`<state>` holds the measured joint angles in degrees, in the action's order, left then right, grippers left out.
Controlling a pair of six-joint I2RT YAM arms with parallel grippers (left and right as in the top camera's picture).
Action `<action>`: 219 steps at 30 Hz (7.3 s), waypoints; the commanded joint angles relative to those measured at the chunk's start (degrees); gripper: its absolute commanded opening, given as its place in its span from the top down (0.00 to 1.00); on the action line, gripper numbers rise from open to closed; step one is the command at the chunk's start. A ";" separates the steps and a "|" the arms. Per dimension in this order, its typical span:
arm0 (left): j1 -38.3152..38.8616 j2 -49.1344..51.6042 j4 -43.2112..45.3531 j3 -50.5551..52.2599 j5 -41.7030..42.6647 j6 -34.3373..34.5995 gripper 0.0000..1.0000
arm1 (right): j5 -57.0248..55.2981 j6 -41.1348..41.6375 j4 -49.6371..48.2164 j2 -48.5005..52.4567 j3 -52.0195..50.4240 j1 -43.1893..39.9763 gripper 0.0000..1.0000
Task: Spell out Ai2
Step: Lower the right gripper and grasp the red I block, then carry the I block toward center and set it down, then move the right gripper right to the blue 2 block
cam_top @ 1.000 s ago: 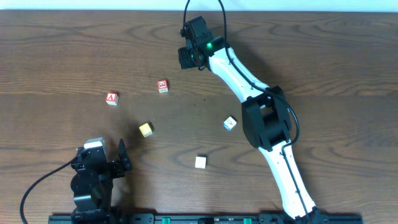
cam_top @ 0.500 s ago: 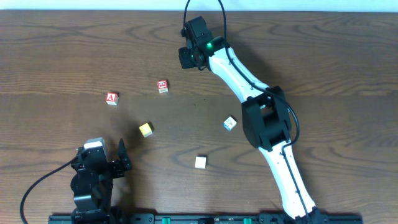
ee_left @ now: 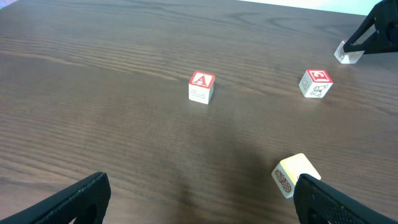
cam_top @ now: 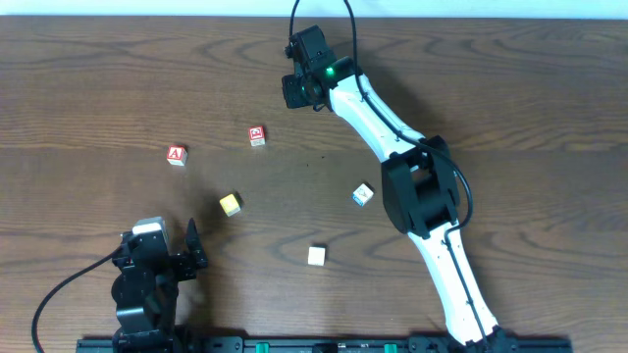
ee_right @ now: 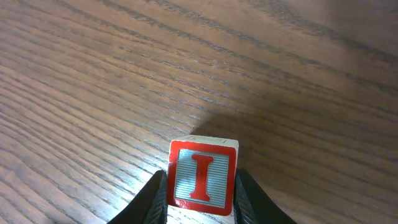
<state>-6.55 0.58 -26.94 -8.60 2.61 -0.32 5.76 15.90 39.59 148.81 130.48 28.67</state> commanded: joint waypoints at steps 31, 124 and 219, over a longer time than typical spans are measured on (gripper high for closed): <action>0.17 -0.33 -0.22 0.94 -0.24 -1.01 0.05 | -7.78 2.08 17.79 -2.01 9.51 0.13 0.99; 0.17 -0.33 -0.22 0.94 -0.22 -1.01 0.05 | -12.87 21.97 -10.71 -30.29 -50.82 7.15 0.74; 0.17 -0.33 -0.22 0.96 -0.22 -1.01 0.05 | -13.77 40.15 13.79 -39.82 -55.28 -24.50 0.15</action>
<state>-6.55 0.58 -26.96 -8.60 2.61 -0.32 -9.87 58.39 54.26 108.92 77.80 4.99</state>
